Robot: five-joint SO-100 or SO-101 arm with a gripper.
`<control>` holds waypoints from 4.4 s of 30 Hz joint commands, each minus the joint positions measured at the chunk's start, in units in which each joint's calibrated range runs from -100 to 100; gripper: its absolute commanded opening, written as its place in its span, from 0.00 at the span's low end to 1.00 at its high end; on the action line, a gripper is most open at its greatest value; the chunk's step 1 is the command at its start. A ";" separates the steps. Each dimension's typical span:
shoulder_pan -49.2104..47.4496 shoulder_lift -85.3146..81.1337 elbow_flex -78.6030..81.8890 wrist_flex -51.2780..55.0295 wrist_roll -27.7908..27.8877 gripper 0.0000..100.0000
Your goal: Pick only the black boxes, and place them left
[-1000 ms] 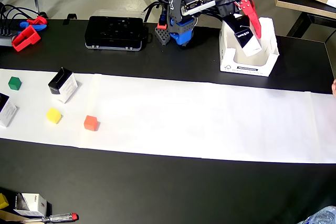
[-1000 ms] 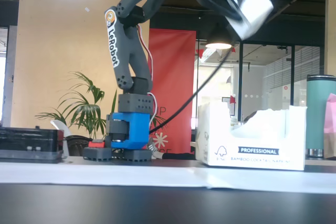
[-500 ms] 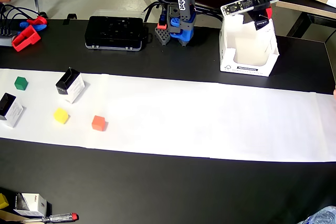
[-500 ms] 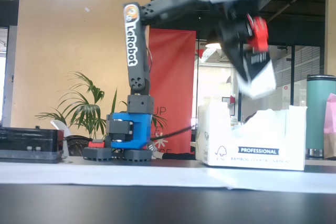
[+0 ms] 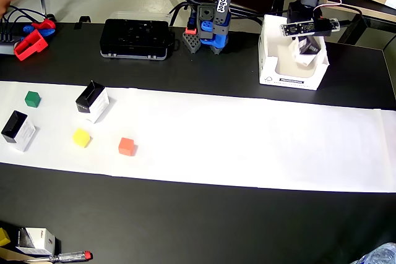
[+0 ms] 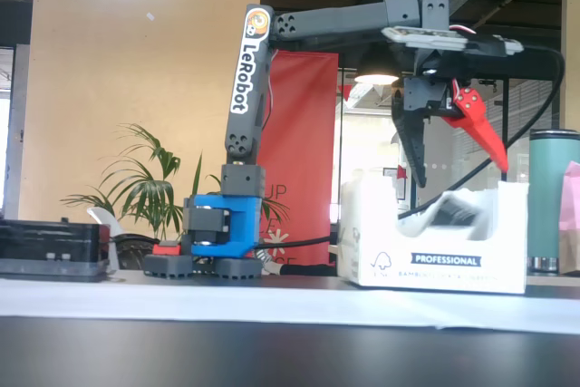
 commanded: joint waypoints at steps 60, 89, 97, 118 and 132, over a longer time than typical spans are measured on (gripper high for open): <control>123.80 -5.34 5.99 -26.67 45.41 0.54; 114.62 10.94 19.99 -39.23 45.14 0.20; 105.78 -0.28 26.02 -39.00 37.04 0.16; 49.92 -40.26 14.41 -9.27 14.46 0.16; 15.62 -32.76 8.91 -7.68 5.51 0.16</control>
